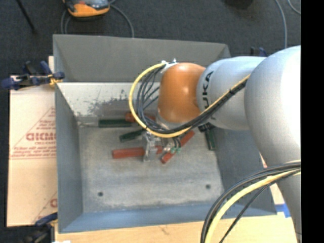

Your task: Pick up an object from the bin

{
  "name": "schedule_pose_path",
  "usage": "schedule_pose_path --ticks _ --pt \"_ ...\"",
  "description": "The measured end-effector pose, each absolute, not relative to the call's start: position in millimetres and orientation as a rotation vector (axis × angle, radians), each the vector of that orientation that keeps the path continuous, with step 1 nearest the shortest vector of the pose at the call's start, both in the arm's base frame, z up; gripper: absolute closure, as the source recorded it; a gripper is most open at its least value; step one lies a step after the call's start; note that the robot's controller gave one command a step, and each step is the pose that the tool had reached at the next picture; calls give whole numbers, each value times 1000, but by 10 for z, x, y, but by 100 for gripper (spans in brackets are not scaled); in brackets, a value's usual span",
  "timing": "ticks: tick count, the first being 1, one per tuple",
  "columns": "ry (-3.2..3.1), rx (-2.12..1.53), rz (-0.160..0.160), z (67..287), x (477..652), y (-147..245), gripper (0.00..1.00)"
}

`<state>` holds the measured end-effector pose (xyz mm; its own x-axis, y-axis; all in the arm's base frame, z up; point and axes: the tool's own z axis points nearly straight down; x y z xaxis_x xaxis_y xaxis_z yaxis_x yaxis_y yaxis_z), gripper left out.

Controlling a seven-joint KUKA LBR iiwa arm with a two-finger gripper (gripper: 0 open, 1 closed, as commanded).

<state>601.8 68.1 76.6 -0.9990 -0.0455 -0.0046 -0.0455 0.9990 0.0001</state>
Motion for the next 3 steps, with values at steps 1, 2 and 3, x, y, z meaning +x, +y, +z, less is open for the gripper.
schedule_pose_path --ticks 1,2,3 --pt "3145 -70 -1 965 6000 678 100" --pt "3135 -68 1 1116 6031 680 100" --pt "3133 -67 1 1181 6035 680 100"
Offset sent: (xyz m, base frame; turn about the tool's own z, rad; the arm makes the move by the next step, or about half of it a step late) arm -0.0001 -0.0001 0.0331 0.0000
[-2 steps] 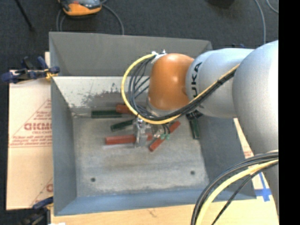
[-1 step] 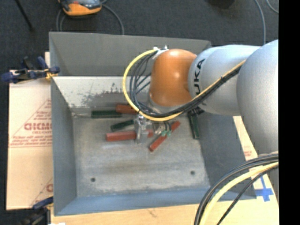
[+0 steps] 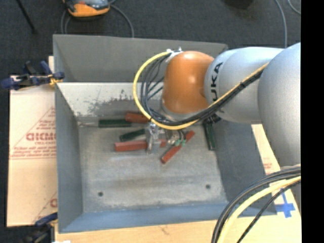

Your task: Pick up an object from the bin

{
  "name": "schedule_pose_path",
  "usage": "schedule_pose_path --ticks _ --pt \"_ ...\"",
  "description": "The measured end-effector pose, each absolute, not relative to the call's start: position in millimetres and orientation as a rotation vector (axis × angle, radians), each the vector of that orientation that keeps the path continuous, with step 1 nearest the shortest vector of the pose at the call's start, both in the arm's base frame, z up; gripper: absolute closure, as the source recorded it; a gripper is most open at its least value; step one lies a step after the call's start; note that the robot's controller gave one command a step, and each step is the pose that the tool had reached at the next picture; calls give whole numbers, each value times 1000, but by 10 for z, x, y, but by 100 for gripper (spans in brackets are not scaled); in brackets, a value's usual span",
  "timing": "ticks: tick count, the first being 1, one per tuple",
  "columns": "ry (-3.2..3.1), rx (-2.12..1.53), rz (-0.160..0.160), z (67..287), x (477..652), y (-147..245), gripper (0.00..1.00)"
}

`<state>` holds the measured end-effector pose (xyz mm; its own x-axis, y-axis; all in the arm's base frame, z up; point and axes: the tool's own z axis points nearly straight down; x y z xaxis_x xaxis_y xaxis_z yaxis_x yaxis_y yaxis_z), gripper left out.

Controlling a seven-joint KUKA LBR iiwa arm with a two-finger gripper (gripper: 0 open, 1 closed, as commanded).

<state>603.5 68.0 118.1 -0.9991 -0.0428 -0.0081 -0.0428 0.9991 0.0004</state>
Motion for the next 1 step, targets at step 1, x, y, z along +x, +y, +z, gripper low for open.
schedule_pose_path --ticks 1 --pt "3134 -67 1 1212 6032 679 100"
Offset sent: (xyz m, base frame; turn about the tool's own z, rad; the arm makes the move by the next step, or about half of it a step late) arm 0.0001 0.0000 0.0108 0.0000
